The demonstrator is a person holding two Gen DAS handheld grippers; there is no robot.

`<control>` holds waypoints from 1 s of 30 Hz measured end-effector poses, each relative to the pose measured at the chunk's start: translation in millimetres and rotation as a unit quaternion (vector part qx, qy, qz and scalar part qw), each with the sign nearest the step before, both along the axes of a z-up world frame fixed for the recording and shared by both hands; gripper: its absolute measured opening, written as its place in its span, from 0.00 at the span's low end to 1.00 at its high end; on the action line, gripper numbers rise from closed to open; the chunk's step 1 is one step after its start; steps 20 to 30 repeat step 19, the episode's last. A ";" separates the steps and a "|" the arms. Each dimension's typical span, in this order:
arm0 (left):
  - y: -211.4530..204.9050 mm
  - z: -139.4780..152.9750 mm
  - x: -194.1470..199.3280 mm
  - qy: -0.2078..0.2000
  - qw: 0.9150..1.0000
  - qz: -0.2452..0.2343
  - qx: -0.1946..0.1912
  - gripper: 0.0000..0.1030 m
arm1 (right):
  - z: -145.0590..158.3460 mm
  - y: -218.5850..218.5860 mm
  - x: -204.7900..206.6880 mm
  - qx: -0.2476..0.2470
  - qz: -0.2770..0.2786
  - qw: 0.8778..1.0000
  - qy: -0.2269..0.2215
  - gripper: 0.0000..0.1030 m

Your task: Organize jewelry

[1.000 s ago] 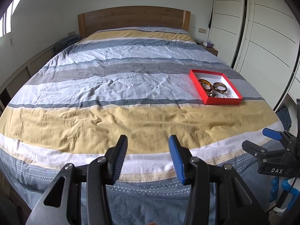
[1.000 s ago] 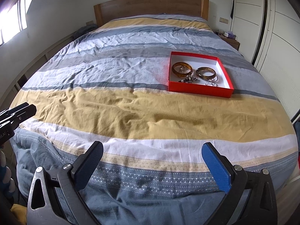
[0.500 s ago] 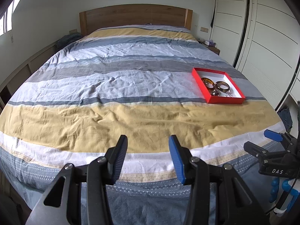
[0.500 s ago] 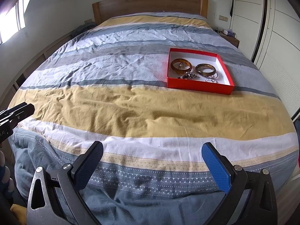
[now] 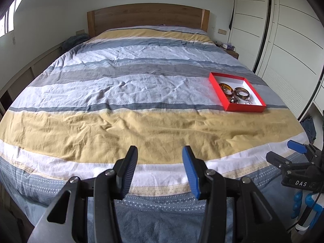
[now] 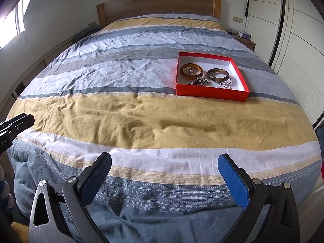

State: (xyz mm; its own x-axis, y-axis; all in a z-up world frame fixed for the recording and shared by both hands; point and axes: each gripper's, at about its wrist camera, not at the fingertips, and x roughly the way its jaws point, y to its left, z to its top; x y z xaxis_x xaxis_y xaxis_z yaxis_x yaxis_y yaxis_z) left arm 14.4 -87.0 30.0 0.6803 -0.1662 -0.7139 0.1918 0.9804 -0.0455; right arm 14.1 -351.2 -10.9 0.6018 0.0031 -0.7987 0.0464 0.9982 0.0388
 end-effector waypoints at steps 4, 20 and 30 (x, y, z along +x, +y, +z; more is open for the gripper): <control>-0.8 -2.0 -0.7 0.002 1.000 0.001 0.003 0.42 | 0.5 -1.0 -0.9 -0.003 -0.003 1.000 -0.003 1.00; -6.3 -8.1 -1.7 0.013 1.000 -0.002 0.011 0.42 | 3.3 -8.2 -4.1 -0.010 -0.017 1.000 -0.013 1.00; -6.3 -8.1 -1.7 0.013 1.000 -0.002 0.011 0.42 | 3.3 -8.2 -4.1 -0.010 -0.017 1.000 -0.013 1.00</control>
